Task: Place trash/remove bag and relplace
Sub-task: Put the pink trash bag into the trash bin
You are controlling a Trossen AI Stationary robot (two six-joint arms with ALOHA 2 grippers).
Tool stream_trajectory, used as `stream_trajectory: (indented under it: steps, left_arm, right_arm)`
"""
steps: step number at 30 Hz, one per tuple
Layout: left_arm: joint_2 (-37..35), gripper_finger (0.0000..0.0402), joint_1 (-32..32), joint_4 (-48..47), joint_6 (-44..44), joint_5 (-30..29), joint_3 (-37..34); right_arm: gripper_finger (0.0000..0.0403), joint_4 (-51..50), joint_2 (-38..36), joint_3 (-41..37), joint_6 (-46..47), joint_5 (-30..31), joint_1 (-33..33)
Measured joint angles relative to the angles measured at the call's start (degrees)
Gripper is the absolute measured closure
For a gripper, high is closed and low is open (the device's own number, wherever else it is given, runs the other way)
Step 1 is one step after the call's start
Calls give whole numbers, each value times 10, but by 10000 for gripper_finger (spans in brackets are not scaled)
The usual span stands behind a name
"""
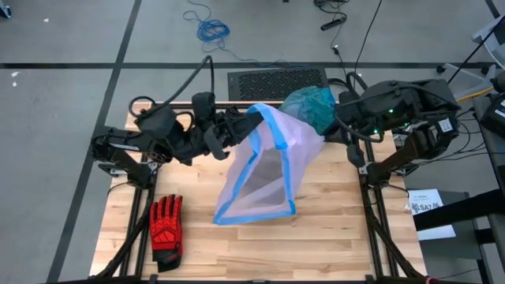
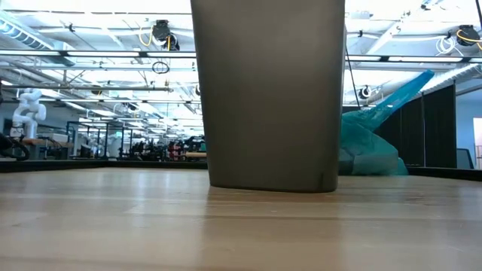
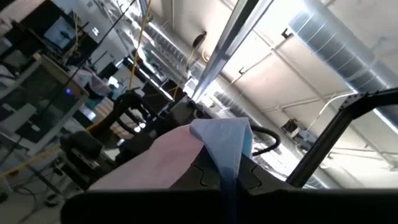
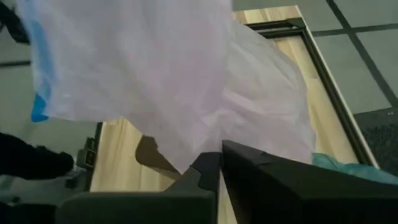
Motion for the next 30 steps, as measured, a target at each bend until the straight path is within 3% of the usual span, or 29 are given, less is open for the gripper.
stream_trajectory:
  steps: [4, 10, 19, 24, 30]
  left_arm:
    - [7, 402, 9, 2, -24, 14, 0]
    - [8, 401, 12, 3, -24, 14, 0]
    - [8, 402, 13, 2, -24, 14, 0]
    - [8, 401, 18, 2, -24, 14, 0]
    - [8, 402, 19, 2, -24, 27, 0]
  right_arm:
    - [362, -11, -6, -1, -7, 2, 1]
    - [279, -1, -31, -1, -9, 13, 1]
    - [190, 77, -79, -1, 10, -36, 1]
    - [183, 116, -99, 0, -11, 1, 0]
    - [228, 116, -82, 0, -71, 139, -3]
